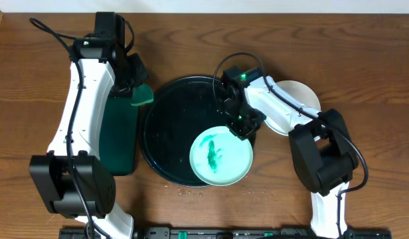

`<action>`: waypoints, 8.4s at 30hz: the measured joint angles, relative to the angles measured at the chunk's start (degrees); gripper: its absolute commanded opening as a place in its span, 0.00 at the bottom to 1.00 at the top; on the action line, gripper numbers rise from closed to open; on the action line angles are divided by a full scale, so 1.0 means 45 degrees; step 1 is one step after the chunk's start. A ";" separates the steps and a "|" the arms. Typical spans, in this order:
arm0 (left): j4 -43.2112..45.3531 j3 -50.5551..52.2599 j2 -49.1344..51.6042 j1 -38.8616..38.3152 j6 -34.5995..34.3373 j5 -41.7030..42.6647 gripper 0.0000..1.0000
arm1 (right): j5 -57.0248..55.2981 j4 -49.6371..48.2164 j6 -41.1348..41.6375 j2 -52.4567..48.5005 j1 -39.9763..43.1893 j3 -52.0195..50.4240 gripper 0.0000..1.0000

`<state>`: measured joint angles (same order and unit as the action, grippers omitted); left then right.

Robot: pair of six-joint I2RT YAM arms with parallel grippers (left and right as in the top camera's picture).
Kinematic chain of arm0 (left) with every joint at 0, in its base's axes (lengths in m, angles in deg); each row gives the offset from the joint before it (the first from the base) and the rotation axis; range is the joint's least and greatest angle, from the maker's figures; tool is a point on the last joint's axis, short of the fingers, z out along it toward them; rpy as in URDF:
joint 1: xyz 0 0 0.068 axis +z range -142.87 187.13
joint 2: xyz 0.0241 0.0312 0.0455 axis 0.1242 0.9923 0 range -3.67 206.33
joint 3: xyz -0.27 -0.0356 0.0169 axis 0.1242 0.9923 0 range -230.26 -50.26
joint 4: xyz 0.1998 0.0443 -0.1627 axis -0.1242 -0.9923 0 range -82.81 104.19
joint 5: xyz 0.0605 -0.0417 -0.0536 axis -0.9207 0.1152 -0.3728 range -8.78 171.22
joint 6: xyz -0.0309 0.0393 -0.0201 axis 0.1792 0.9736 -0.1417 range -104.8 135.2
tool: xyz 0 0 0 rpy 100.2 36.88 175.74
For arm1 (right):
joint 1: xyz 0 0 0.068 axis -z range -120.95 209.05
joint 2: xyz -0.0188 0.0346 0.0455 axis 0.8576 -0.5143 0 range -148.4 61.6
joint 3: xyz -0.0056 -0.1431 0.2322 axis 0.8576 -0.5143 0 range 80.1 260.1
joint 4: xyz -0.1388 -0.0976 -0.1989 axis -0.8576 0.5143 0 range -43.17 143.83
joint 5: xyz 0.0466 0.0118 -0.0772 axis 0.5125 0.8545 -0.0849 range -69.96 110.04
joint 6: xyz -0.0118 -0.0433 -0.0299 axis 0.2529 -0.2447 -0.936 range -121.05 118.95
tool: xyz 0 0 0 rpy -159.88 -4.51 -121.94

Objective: Clean dirty plates on tray and stack at the side

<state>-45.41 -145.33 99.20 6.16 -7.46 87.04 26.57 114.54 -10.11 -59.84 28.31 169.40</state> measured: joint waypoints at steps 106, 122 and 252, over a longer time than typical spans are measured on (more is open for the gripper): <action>0.3560 0.4323 0.2147 -0.3740 0.0053 0.1185 0.07 | 0.1214 -0.3963 0.6125 -0.0850 0.0039 0.0787 0.01; 0.2579 0.4347 0.2278 -0.3735 0.3094 0.4002 0.07 | 0.1307 -0.4017 0.6164 -0.0855 0.0000 0.0787 0.01; -0.0151 0.1175 -0.0384 -0.1889 -0.0238 -0.2016 0.07 | -0.1666 -0.3050 0.5076 0.1865 -0.0141 0.0889 0.01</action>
<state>-46.08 -140.04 97.48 -2.34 -8.53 77.97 19.07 100.81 12.73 -51.45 27.67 173.40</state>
